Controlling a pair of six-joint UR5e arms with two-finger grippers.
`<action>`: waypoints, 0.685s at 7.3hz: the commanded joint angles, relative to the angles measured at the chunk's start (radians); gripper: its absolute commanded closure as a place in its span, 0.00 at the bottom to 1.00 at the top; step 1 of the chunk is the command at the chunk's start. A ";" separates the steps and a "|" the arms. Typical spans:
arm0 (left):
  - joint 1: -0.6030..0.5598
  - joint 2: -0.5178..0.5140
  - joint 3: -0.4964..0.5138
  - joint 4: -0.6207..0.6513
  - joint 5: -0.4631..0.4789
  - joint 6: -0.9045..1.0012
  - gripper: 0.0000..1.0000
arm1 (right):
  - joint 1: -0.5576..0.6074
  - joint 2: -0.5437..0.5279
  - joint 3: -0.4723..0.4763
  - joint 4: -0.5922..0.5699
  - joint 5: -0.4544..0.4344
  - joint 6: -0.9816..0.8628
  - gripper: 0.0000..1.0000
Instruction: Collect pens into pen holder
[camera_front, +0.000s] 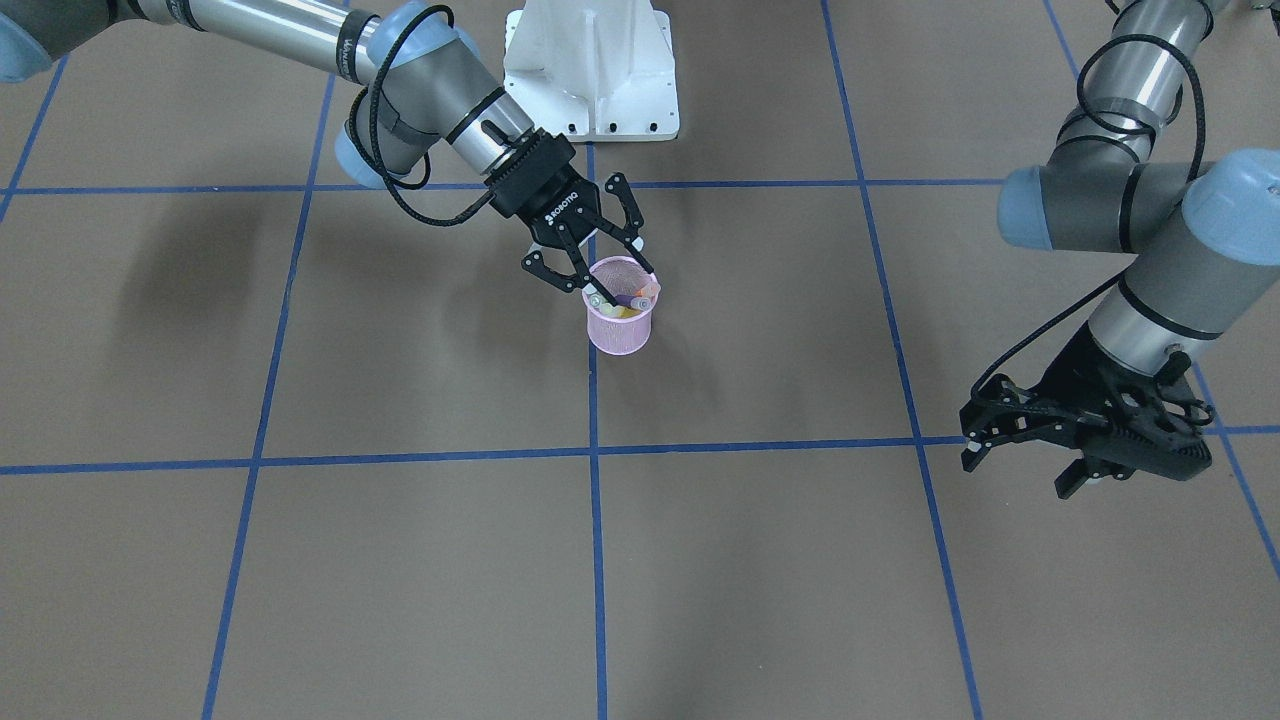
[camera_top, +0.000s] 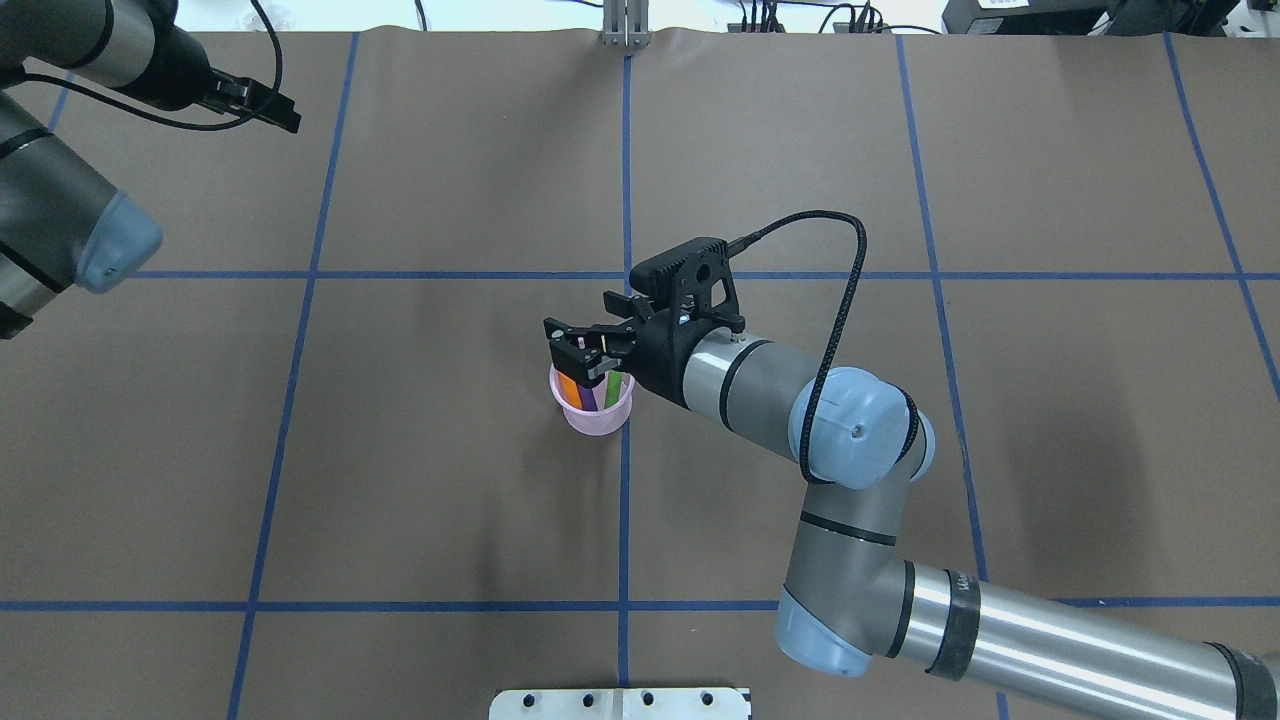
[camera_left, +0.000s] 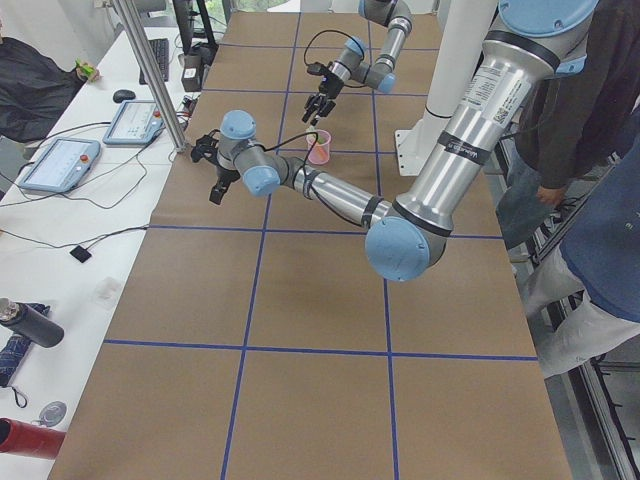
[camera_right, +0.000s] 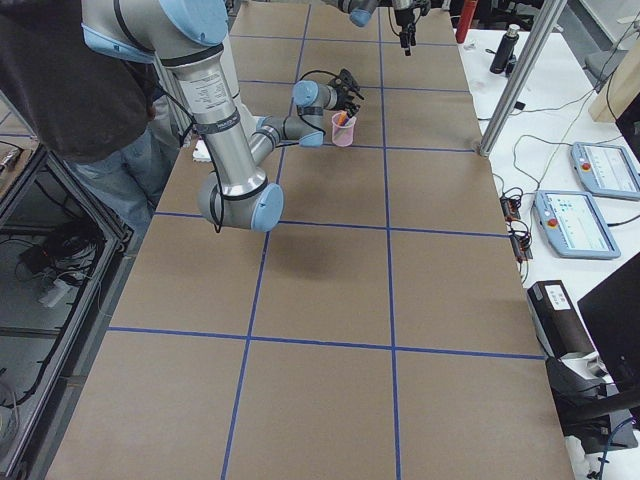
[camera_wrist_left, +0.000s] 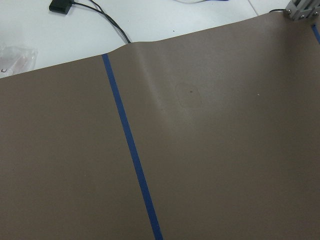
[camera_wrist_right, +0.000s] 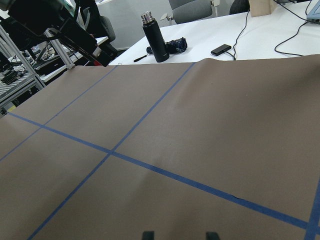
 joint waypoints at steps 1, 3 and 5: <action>-0.058 -0.008 0.000 0.029 -0.043 0.005 0.01 | 0.068 -0.003 0.111 -0.206 0.107 0.000 0.01; -0.164 -0.013 -0.025 0.229 -0.142 0.214 0.01 | 0.285 -0.013 0.222 -0.554 0.452 -0.001 0.01; -0.210 -0.013 -0.081 0.456 -0.141 0.414 0.01 | 0.509 -0.017 0.226 -0.853 0.742 -0.048 0.01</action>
